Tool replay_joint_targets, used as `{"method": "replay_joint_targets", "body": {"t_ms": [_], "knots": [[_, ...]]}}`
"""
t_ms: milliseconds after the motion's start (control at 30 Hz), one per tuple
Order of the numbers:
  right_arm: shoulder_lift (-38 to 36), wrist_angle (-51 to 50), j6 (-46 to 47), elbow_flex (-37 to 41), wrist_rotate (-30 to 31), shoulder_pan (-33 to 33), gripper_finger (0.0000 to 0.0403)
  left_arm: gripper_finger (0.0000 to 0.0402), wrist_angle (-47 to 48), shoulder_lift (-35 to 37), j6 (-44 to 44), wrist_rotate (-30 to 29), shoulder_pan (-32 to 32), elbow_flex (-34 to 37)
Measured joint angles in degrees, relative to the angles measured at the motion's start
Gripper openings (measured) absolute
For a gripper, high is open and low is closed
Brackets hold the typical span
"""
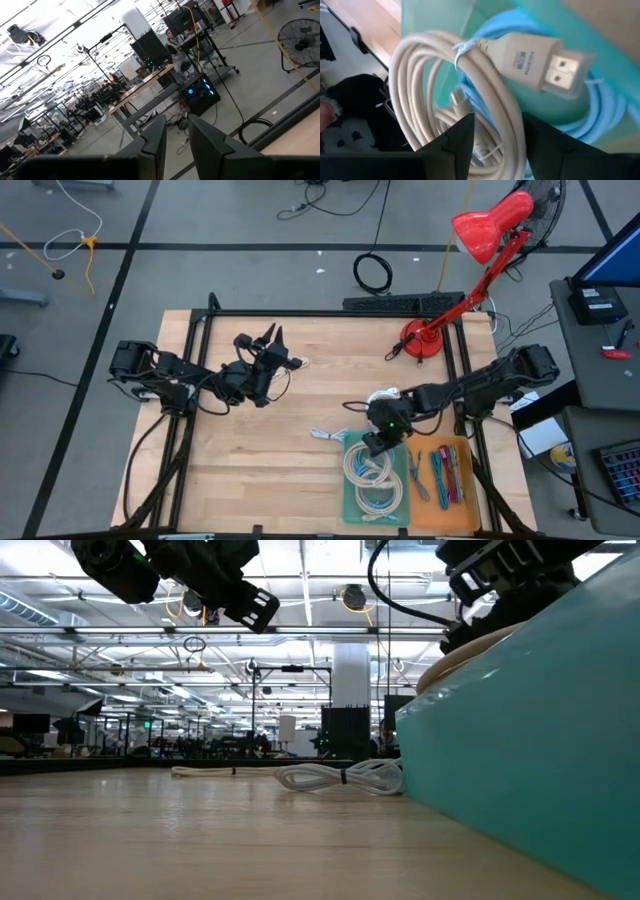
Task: Pick & Place USB Port
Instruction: Put the brown charger cable into the blue bin
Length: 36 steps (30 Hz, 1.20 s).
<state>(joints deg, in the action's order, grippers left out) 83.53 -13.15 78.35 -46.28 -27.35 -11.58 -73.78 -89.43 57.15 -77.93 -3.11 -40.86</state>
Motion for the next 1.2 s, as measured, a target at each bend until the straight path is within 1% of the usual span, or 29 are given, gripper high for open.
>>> {"method": "replay_joint_targets", "body": {"t_ms": [133, 300, 500, 800, 900, 1100, 1200], "knots": [[-0.8, 0.0, -1.5, 0.0, 0.0, 1.7, 0.0168, 0.0085, 0.0, 0.0, 0.2, 0.0, 0.0, 0.0], [-2.6, 0.2, -2.3, -0.1, 0.1, 3.1, 0.0178, 0.0085, 0.0, 0.0, 0.6, 0.1, 0.0, 0.0], [-5.4, -0.1, -0.8, -0.1, 0.1, 3.3, 0.0178, 0.0085, 0.0, 0.0, 0.8, 0.2, 0.0, 0.0], [-5.5, -0.8, 1.6, -0.1, 0.0, 1.7, 0.0178, 0.0085, 0.0, 0.0, 0.9, 0.5, -0.2, 0.0], [-6.6, -2.1, 2.8, 0.0, -1.3, 1.3, 0.0178, 0.0085, 0.0, 0.0, 0.9, 0.7, -0.5, 0.0], [-8.9, -4.0, 4.1, 0.0, -0.1, 1.4, 0.0178, 0.0085, -0.1, 0.0, 1.0, 1.5, -0.9, -0.1], [-10.6, -6.6, 4.9, 0.0, 0.3, 1.7, 0.0178, 0.0085, -0.1, 0.0, 1.1, 1.4, -1.0, -0.1]]}}
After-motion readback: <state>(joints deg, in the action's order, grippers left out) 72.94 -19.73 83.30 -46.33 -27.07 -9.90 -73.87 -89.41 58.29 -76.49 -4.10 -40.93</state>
